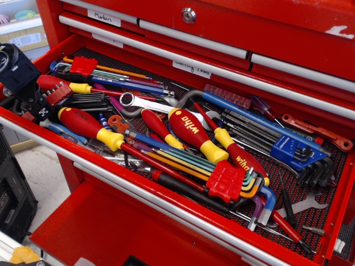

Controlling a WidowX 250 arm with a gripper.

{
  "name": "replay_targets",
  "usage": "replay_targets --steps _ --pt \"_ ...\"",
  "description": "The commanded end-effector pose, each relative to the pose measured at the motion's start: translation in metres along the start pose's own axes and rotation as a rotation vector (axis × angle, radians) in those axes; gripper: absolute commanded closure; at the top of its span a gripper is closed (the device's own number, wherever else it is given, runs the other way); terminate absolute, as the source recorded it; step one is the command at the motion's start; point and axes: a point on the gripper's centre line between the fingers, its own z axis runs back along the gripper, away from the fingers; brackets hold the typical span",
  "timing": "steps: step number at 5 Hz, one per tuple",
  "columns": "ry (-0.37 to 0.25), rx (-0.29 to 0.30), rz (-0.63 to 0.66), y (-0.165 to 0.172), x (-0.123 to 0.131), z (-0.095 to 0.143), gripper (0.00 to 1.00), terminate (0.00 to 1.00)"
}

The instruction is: Pick up bit holder

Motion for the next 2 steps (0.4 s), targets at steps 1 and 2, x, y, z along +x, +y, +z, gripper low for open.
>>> replay_targets --steps 1,2 --pt "0.063 0.097 -0.117 -0.016 0.060 0.069 1.00 0.00" --pt "0.110 0.160 -0.126 -0.032 0.084 0.107 1.00 0.00"
